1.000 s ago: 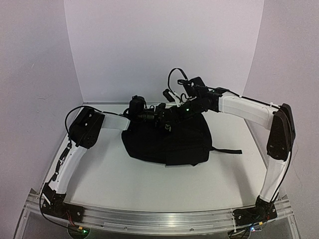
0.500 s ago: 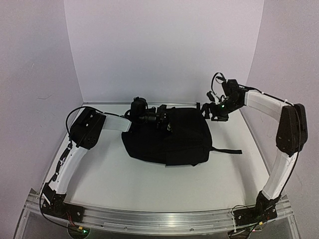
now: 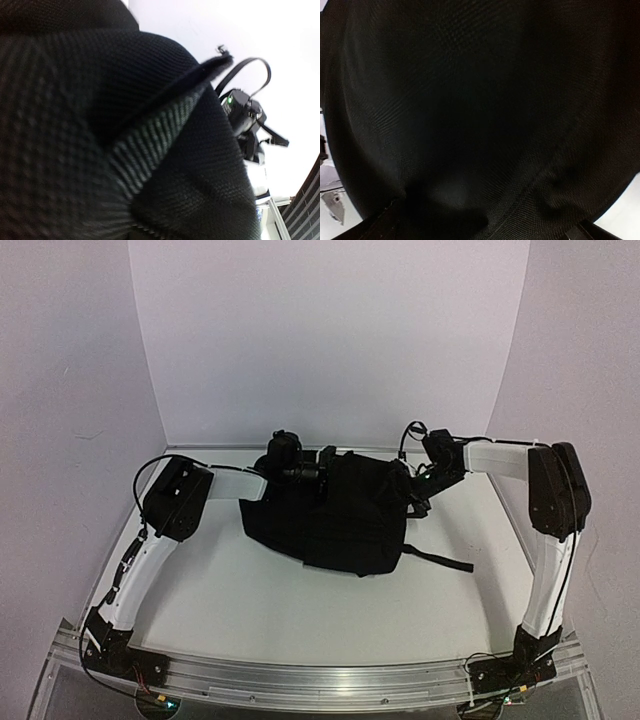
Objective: Pack the student bag
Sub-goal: Place the stationery in the student bag.
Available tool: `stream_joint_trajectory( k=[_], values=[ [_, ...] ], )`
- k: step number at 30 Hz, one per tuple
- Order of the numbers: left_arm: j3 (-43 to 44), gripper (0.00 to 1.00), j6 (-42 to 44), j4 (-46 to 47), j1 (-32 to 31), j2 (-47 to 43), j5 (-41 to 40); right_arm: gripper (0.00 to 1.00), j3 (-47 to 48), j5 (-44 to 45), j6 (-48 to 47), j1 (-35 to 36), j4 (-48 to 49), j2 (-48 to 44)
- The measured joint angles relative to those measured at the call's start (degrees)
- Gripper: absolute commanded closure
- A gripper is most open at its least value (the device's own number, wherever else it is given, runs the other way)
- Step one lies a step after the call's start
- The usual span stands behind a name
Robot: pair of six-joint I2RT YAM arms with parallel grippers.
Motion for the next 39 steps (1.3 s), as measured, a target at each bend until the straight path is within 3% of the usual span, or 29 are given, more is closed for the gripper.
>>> stream_joint_trajectory(
  k=[1,7,11,18,27,31,34,39],
  values=[
    [0.7,0.95,0.4,-0.7,0.0,0.3,-0.3,0.03,-0.1,-1.2,1.0,0.4,0.6,0.3],
    [1.8,0.64,6.9,-9.1,-0.5,-0.2,-2.6,0.02,-2.6,-6.5,2.8,1.2,4.5,0.5],
    [-0.5,0.53,12.2,-15.3,-1.1,-3.8,-5.5,0.02,-4.5,-9.3,2.9,-0.1,6.4,0.2],
    [-2.3,0.33,23.3,-29.3,-1.7,-9.4,-10.5,0.18,-6.3,-8.3,1.4,-0.4,8.2,-0.3],
    [-2.3,0.33,32.2,-40.4,-2.1,-13.2,-12.7,0.20,-6.9,-8.9,1.2,-1.1,10.3,1.1],
    [-2.9,0.25,34.4,-43.9,-2.1,-14.5,-13.0,0.20,-6.9,-11.0,1.2,-1.6,11.6,2.1],
    [-4.1,0.20,35.3,-44.7,-2.1,-15.7,-12.9,0.20,-7.0,-12.0,0.7,-1.8,12.3,2.4],
    [-9.6,0.21,35.1,-43.1,-2.0,-19.3,-13.9,0.20,-7.8,-12.9,-0.6,-1.9,14.0,2.4]
  ],
)
